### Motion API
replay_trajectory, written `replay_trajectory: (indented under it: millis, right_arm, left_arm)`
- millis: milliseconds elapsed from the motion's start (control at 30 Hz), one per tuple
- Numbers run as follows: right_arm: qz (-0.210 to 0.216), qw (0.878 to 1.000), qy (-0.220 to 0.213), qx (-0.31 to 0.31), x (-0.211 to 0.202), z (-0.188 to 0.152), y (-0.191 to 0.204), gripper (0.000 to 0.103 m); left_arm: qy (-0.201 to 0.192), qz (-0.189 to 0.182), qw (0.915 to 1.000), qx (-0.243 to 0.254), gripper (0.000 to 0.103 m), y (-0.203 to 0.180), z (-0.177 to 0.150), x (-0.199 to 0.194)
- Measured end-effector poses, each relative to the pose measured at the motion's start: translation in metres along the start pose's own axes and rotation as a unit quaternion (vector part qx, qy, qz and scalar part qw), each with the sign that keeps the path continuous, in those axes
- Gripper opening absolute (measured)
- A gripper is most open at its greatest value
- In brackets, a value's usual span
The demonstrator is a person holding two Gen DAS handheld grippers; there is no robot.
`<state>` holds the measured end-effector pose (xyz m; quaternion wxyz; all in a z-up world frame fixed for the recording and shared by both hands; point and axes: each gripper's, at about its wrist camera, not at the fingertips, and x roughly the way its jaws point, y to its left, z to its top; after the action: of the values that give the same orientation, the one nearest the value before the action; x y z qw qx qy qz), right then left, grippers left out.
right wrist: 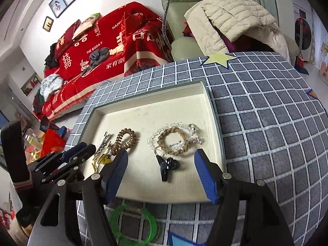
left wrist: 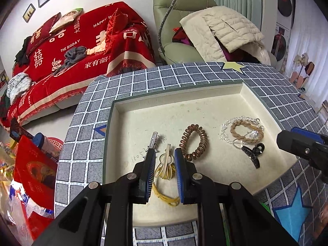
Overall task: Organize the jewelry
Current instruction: 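Open the right tool to drop the cord bracelet while the left tool releases the hair ties, then lift both tools and reach the left tool to the green bangle while the right tool reaches the orange coil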
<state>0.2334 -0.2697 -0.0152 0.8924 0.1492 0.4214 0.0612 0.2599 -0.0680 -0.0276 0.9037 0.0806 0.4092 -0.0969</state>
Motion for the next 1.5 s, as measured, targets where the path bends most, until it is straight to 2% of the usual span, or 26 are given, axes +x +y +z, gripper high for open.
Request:
replay_trajectory:
  millis: [33,67,100,133,200,433,500,533,800,833,867,1000,1133,1367,1500]
  right_arm:
    - [0.001,1.0,0.0,0.003,-0.002,-0.002,-0.001,0.071]
    - [0.002,1.0,0.0,0.006,-0.004,-0.004,-0.002,0.071]
    - [0.002,1.0,0.0,0.009,-0.006,-0.005,-0.003,0.071]
    - [0.001,1.0,0.0,0.01,-0.008,-0.007,-0.003,0.071]
    - [0.0,1.0,0.0,0.01,-0.011,-0.009,-0.004,0.071]
    - [-0.008,1.0,-0.001,0.004,-0.019,-0.013,-0.004,0.071]
    - [-0.009,1.0,-0.003,0.001,-0.023,-0.015,-0.002,0.076]
    - [-0.009,1.0,-0.004,0.0,-0.025,-0.016,-0.001,0.083]
    - [-0.003,1.0,-0.03,-0.004,-0.042,-0.027,0.001,0.086]
    - [0.0,0.999,-0.034,-0.002,-0.045,-0.03,0.001,0.091]
    - [0.001,0.999,-0.036,-0.002,-0.047,-0.032,0.002,0.103]
    - [0.005,0.999,-0.046,-0.004,-0.055,-0.039,0.004,0.103]
    - [0.013,0.999,-0.041,-0.004,-0.06,-0.047,0.006,0.103]
    - [0.022,1.0,-0.008,-0.008,-0.067,-0.062,0.009,0.103]
    - [0.021,1.0,0.002,-0.005,-0.072,-0.075,0.006,0.103]
  left_arm:
    - [0.002,-0.002,1.0,0.001,0.044,0.0,-0.001,-0.001]
    - [0.004,-0.002,1.0,0.002,0.057,0.0,-0.002,-0.002]
    - [0.003,0.001,1.0,0.0,0.098,0.0,-0.003,-0.004]
    - [-0.002,0.006,1.0,-0.004,0.103,0.0,-0.004,-0.006]
    - [-0.027,0.011,0.9996,-0.004,0.103,0.0,-0.006,-0.017]
    - [-0.024,0.014,0.9996,0.001,0.103,-0.003,-0.009,-0.028]
    - [-0.022,0.012,0.9997,-0.005,0.103,-0.002,-0.011,-0.03]
    - [-0.021,0.011,0.9997,-0.007,0.103,-0.001,-0.012,-0.03]
    - [-0.008,-0.006,0.9997,-0.024,0.103,0.005,-0.024,-0.038]
    - [-0.009,-0.006,0.9996,-0.025,0.103,0.006,-0.026,-0.039]
    - [-0.009,-0.005,0.9996,-0.026,0.103,0.005,-0.027,-0.041]
    - [-0.004,-0.006,0.9996,-0.026,0.103,0.006,-0.036,-0.048]
    - [-0.006,0.018,0.9997,-0.013,0.103,0.005,-0.046,-0.057]
    - [-0.017,0.045,0.9986,-0.02,0.103,0.01,-0.069,-0.072]
    - [0.003,0.031,0.9988,-0.038,0.103,0.018,-0.084,-0.07]
